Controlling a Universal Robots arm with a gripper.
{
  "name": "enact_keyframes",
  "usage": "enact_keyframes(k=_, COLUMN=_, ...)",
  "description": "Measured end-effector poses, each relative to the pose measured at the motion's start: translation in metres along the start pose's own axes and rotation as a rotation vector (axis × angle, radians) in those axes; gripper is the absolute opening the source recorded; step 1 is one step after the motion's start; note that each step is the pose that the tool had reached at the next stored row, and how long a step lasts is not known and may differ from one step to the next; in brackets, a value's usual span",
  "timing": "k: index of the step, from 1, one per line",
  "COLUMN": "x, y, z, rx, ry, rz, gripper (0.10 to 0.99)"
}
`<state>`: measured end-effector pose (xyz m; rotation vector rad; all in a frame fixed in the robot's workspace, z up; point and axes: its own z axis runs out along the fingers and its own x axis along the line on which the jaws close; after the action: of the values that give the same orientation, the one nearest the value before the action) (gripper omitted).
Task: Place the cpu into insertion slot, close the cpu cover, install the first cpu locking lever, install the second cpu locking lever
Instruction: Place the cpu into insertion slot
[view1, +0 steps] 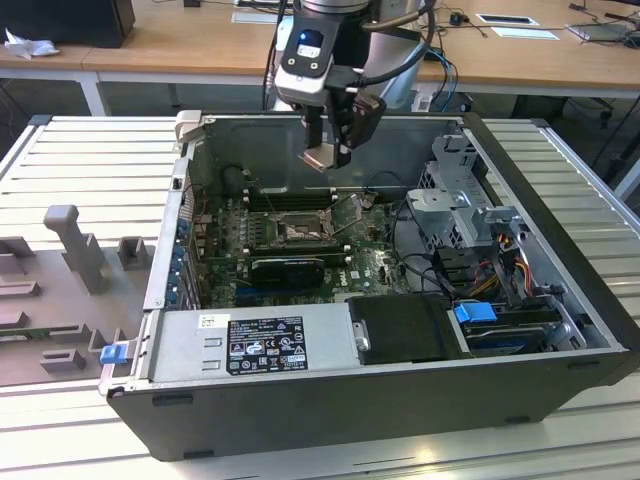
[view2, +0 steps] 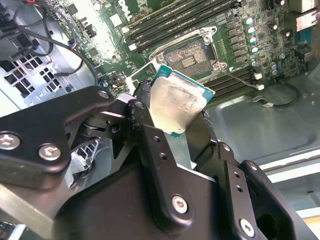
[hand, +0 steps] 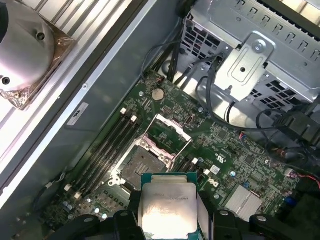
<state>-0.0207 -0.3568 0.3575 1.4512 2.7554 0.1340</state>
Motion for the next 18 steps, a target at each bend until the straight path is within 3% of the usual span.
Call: enact_keyframes(k=18, x=0.0000, y=0.0000, z=0.0003, rx=-0.003, ry=-0.0155, rz=0.176, gripper=0.525)
